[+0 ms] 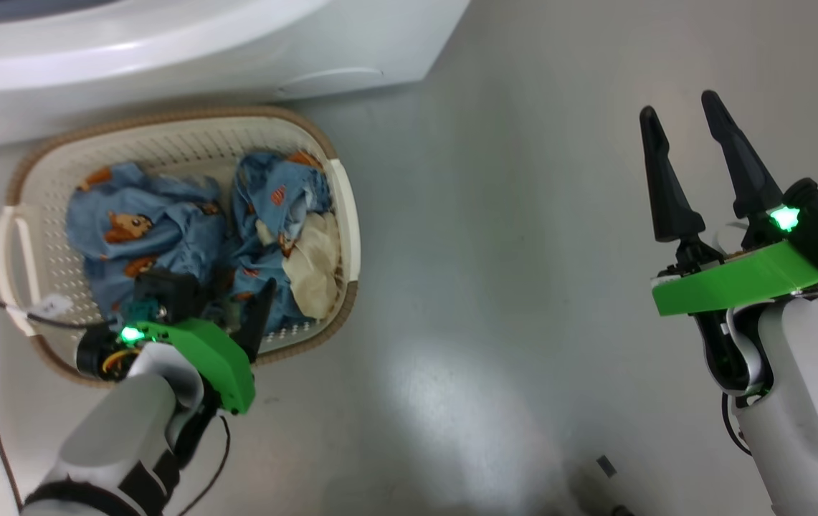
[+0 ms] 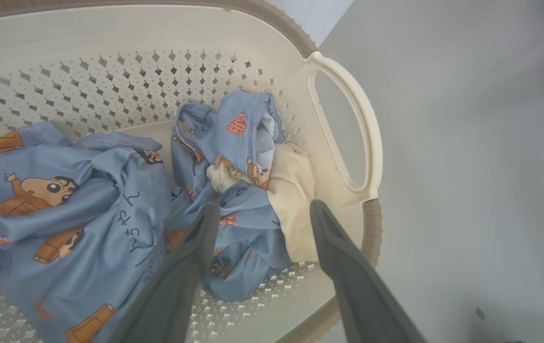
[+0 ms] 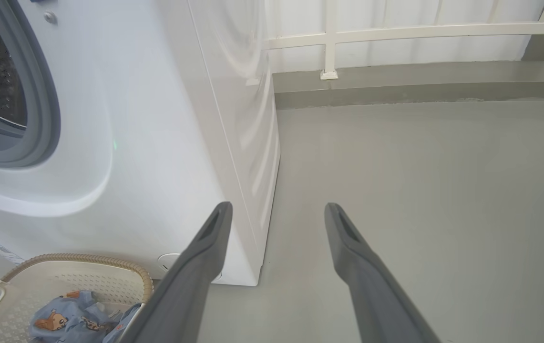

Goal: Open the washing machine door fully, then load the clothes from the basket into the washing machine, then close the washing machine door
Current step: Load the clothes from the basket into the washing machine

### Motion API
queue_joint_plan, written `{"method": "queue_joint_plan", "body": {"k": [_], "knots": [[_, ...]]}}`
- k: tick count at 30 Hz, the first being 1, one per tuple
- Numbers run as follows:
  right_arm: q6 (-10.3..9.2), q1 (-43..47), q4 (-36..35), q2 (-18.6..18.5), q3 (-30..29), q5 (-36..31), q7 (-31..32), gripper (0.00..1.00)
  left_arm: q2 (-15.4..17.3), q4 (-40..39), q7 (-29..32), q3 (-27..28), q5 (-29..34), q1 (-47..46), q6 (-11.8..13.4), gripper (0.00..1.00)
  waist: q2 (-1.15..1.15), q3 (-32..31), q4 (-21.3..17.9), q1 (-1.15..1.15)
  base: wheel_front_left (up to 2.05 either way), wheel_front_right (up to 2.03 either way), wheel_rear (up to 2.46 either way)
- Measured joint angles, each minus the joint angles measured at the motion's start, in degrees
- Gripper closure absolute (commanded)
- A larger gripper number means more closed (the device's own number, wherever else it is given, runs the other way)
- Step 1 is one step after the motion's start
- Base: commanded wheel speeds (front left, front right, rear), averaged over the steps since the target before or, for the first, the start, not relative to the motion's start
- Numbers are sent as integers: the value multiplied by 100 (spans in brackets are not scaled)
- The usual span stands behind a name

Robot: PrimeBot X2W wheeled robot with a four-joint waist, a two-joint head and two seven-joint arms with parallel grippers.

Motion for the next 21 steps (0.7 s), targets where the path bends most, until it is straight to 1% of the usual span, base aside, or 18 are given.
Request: {"method": "queue_joint_plan", "body": {"k": [9, 10, 21], "knots": [[0, -216, -55, 86, 75, -2, 0, 0, 263, 84, 149, -714, -650, -567, 0, 0, 0, 527, -185, 0, 0, 0, 0], [0, -217, -57, 98, 77, -2, 0, 0, 296, 75, 175, -875, -758, -654, 0, 0, 0, 611, -224, 0, 0, 0, 0], [0, -257, -82, 156, 134, -2, 0, 0, 480, -40, 299, -1720, -1424, -1077, 0, 0, 0, 903, -349, 0, 0, 0, 0]]}}
